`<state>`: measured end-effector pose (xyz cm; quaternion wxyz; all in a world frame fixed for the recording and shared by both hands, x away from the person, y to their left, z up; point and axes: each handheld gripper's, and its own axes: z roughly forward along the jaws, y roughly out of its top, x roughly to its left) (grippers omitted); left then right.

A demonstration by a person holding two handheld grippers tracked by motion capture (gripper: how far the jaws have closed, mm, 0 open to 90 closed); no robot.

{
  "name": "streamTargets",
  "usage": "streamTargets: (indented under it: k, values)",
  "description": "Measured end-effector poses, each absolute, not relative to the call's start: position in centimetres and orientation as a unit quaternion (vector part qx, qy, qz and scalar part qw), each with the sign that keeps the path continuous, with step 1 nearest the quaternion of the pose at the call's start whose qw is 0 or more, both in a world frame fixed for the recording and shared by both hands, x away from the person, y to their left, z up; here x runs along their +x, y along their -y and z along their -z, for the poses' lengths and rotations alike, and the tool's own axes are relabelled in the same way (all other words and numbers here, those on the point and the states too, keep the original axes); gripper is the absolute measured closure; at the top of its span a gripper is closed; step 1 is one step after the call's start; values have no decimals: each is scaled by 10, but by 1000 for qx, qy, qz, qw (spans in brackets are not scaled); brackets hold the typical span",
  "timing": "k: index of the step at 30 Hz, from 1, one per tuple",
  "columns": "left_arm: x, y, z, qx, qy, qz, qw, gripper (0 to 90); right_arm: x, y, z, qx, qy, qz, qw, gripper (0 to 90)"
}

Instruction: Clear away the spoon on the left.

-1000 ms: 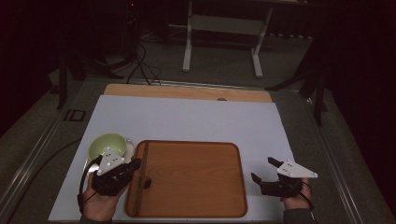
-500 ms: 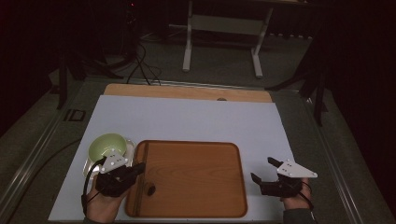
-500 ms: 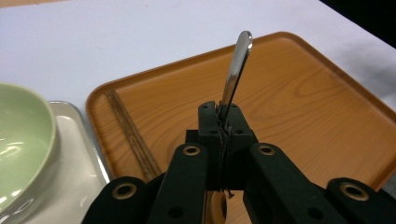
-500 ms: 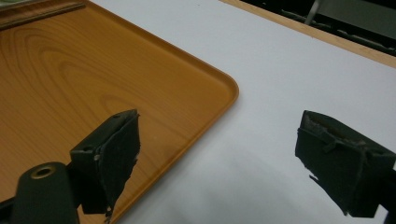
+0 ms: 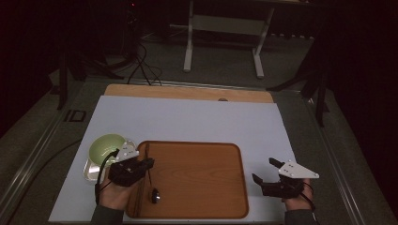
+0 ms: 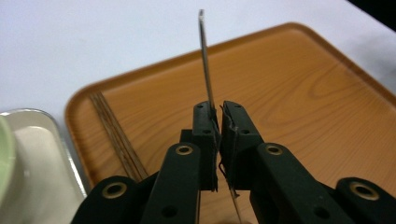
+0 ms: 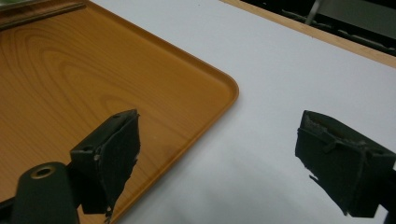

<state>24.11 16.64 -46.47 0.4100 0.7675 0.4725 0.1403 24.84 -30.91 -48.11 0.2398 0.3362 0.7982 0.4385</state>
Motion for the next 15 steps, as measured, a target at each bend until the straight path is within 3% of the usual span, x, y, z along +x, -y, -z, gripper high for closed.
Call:
streamTargets:
  k: [15]
  values:
    - [261,-162,506,778,-499,-98,370,767,249,309,481,336,-799,-438,239,133]
